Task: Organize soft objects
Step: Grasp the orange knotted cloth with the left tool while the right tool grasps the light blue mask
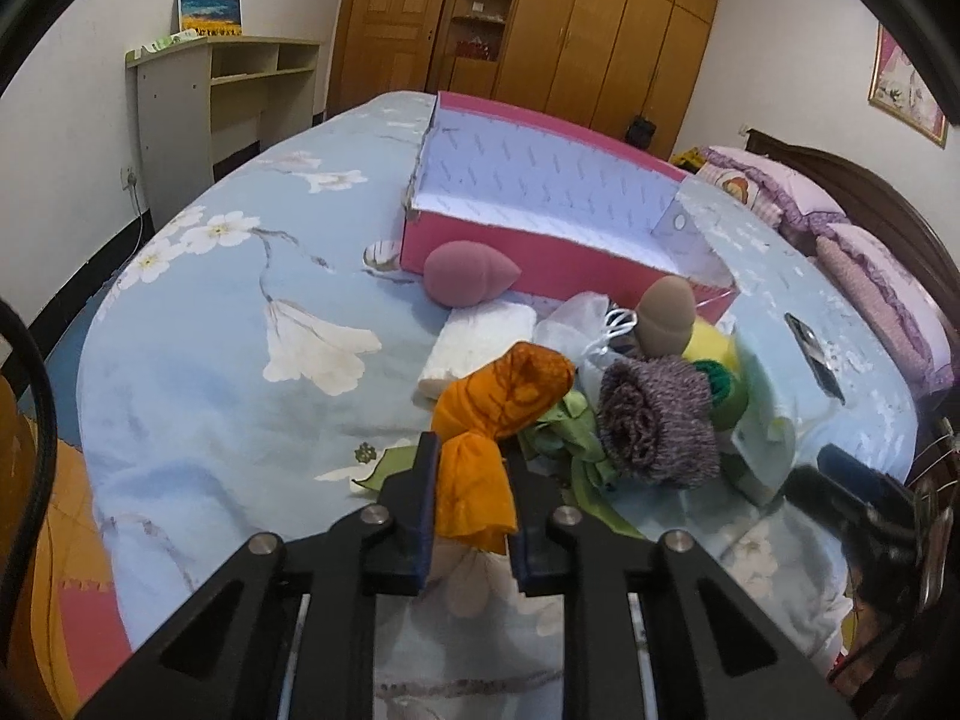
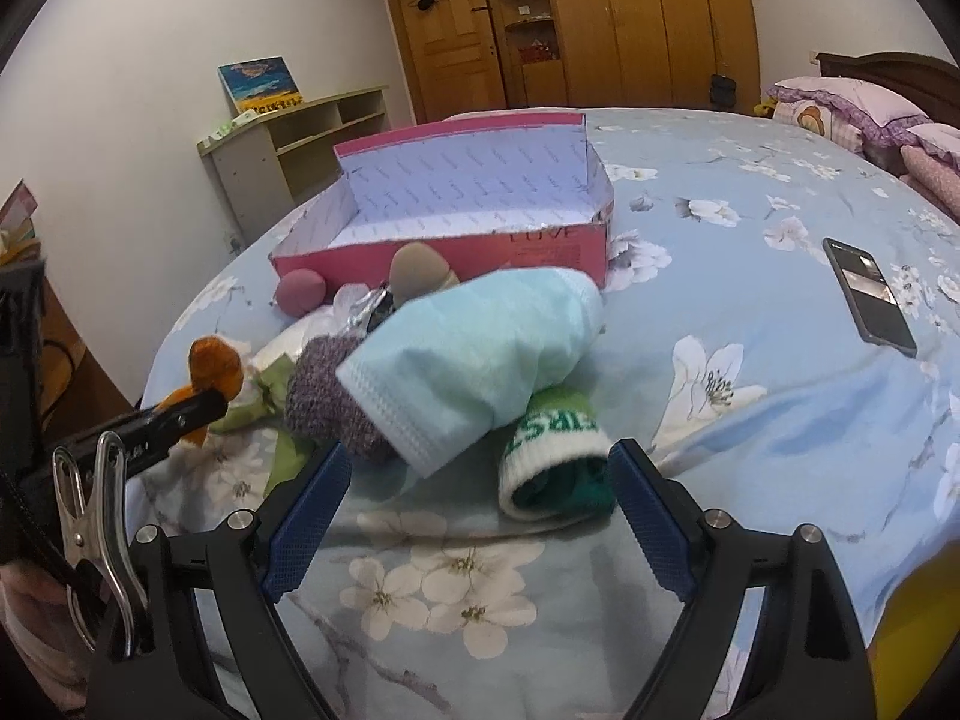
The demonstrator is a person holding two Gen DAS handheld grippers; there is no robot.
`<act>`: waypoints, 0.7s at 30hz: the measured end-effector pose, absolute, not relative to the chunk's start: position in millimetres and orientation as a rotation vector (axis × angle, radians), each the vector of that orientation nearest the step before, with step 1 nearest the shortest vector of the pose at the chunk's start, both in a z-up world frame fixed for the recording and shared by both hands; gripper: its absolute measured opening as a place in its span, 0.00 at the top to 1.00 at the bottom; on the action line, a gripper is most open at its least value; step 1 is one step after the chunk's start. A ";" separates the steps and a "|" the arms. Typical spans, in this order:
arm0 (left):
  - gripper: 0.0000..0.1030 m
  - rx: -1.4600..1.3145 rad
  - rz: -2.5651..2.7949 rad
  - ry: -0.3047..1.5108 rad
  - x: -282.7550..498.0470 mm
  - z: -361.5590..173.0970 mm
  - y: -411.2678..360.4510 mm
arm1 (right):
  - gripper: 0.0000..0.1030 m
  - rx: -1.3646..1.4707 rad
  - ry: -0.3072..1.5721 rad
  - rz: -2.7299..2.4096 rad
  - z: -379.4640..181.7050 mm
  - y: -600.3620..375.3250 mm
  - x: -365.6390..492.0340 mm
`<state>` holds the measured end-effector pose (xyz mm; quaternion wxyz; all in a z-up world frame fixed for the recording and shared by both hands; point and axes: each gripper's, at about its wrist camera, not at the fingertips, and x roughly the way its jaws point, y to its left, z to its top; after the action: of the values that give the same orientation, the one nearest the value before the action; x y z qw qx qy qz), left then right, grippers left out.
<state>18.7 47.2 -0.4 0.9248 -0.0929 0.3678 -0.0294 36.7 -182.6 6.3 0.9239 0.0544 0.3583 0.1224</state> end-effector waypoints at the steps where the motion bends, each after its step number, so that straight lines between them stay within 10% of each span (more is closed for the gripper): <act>1: 0.81 -0.192 -0.061 0.749 17.5 0.7 47.6 | 0.13 0.117 0.735 0.256 8.9 -183.0 38.6; 16: 0.81 -0.208 -0.064 0.734 12.6 6.5 49.6 | 0.13 0.320 0.859 0.287 17.8 -182.7 94.7; 21: 0.81 -0.210 -0.070 0.735 12.6 7.3 49.9 | 0.31 0.297 0.884 0.272 11.0 -180.2 101.0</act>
<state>12.6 49.9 7.3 0.9272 -0.1027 0.3585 -0.0341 101.0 -180.2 11.0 0.8844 0.1427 0.4248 0.1308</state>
